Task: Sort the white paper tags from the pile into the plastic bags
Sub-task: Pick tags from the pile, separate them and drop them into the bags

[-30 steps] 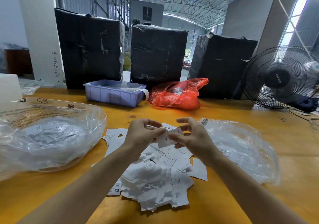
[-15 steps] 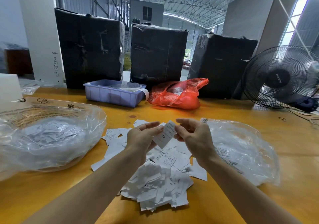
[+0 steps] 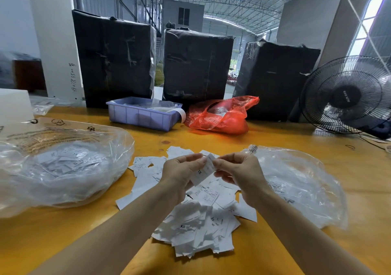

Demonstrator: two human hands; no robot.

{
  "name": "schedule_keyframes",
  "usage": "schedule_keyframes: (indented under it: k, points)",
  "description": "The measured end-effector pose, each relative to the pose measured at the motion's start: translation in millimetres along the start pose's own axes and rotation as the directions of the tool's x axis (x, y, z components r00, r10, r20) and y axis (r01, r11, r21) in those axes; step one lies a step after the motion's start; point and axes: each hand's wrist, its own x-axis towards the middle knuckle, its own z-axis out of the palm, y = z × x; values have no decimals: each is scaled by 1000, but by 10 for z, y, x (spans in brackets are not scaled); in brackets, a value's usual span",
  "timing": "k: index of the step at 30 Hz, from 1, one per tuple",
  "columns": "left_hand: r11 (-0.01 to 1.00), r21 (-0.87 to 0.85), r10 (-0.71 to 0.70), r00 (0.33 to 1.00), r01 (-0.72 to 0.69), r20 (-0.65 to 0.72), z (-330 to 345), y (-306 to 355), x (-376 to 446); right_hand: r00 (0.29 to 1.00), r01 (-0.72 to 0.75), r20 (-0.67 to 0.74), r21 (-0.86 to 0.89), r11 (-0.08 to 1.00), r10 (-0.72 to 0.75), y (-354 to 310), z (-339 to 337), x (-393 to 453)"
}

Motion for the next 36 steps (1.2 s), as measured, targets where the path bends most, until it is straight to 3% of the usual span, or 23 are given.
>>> schedule_keyframes:
  k: [4,6,9,12,16,25,32,36]
  points:
    - [998,27,49,999,-48,-18,-5,1,-16,977,-190,106,43,981,185,4,44,-15]
    - [996,39,76,997,-75,-19,-4,-6,-26,968,-209,155,71,975,196,12,63,-34]
    - [997,40,69,998,-70,12,5,-11,-27,979,-148,154,96,984,132,16,100,-58]
    - [998,55,23,998,-26,52,10,32,-20,998,-6,66,81,997,0,9,84,-52]
    - [983,186,-16,997,1,81,-43,78,-25,994,107,20,6,994,-108,21,58,-35]
    - [962,270,23,999,-28,22,-101,35,8,974,220,100,-202,954,-203,36,103,-58]
    - [983,184,-29,999,20,46,-69,49,-8,993,112,50,-92,989,-107,33,75,-44]
    - [932,339,-166,982,125,94,-141,207,38,999,-43,15,75,996,42,1,46,-14]
